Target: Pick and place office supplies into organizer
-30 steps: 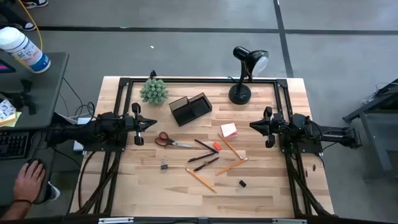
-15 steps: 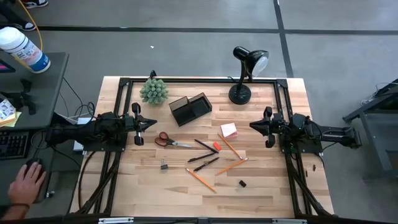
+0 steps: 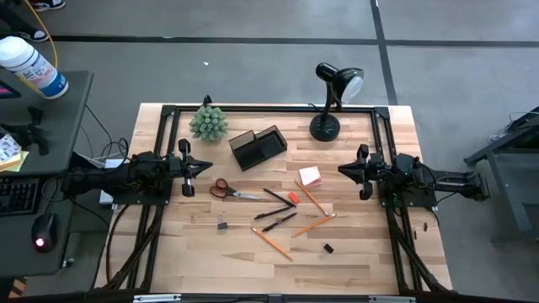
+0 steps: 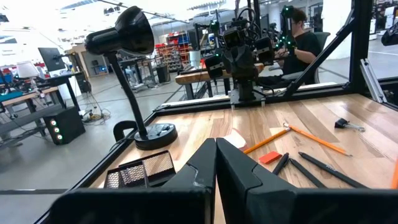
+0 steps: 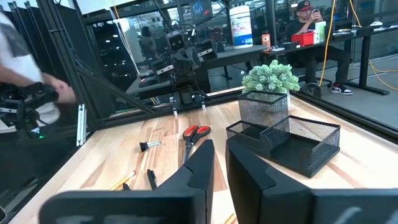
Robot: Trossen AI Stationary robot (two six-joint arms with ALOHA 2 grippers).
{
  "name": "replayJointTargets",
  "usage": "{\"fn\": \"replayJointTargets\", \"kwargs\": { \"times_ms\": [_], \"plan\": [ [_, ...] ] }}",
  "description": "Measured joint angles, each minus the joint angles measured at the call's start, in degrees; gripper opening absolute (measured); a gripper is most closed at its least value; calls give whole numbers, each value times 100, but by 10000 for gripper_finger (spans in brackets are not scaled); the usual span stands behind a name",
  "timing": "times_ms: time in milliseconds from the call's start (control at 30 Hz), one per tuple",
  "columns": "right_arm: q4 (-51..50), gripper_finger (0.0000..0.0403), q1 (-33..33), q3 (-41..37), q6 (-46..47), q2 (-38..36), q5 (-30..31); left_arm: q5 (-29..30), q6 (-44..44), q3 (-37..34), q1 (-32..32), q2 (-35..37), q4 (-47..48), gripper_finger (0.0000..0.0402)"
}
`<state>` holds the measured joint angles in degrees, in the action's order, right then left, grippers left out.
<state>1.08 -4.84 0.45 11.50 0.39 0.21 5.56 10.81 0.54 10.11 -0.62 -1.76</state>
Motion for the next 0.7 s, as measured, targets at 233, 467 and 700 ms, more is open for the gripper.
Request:
{"fn": "replayJointTargets", "kwargs": {
  "times_ms": [233,467,700],
  "plan": [
    [0,32,0,0,-1,-1,2,0,0,1,0,2,0,1],
    [1,31,1,1,-1,0,1,0,0,0,0,1,0,1],
    [1,30,0,2,-1,-1,2,0,0,0,0,2,0,1]
  ]
}}
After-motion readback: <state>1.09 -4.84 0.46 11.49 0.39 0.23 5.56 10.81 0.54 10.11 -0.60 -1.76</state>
